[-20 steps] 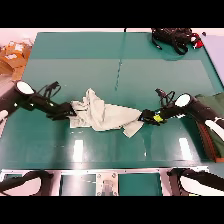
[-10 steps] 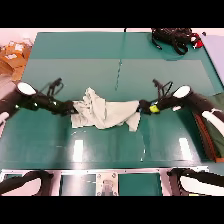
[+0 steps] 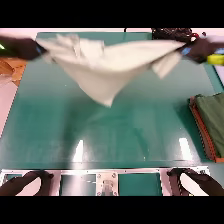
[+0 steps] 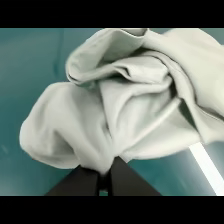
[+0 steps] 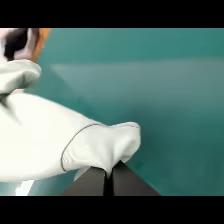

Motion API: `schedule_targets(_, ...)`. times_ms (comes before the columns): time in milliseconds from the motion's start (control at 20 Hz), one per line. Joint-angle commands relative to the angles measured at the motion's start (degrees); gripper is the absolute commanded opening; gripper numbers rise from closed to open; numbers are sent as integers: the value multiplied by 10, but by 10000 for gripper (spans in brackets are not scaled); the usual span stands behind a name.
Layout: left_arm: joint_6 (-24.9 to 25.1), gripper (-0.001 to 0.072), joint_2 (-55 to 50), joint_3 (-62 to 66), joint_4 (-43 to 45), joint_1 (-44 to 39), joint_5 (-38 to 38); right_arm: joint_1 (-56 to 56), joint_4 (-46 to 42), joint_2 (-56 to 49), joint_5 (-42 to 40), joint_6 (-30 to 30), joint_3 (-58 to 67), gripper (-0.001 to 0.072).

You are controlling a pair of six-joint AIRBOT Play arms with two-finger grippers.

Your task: Fold the shirts.

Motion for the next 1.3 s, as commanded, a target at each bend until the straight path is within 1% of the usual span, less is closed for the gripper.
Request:
schedule_targets(0,-1,19,23,132,14,1,-7,-28,0,87,4,5,36,11)
schedule_targets(150,1,19,38,166,14,1,-30,-28,0,133,35,10,35,12)
schedule_targets(250,19,19,37,164,17,1,-48,-28,0,149,73,22,29,12)
schedule_targets(300,19,19,35,160,19,1,-48,-28,0,156,92,22,15,12)
schedule_targets(400,23,19,24,143,19,1,-32,-28,0,166,122,32,-41,12)
schedule_targets(550,25,19,-19,99,16,1,-25,-26,0,164,131,37,-196,12)
schedule_targets(600,26,19,-41,80,12,1,-24,-26,0,160,122,35,-264,12)
schedule_targets(700,40,20,-99,36,-3,1,-11,-26,5,145,75,27,-395,12)
schedule_targets(800,61,20,-171,-11,-40,-5,20,-26,46,114,4,-16,-522,14)
schedule_targets(850,71,20,-213,-31,-47,-20,41,-26,71,90,-24,-38,-566,13)
schedule_targets(950,84,21,-302,-43,-47,-64,75,-26,118,24,-66,-92,-615,13)
schedule_targets(1050,81,21,-369,-43,-47,-104,122,-27,137,-41,-83,-132,-612,13)
schedule_targets(1100,67,158,-385,-43,-47,-115,138,-27,142,-69,-84,-142,-601,14)
schedule_targets(1150,45,526,-389,-43,-46,-117,146,-26,141,-89,-84,-146,-586,14)
schedule_targets(1200,19,602,-387,-36,-40,-111,134,-27,141,-101,-84,-147,-570,25)
schedule_targets(1250,5,599,-382,-17,-24,-98,94,-27,140,-105,-84,-148,-552,56)
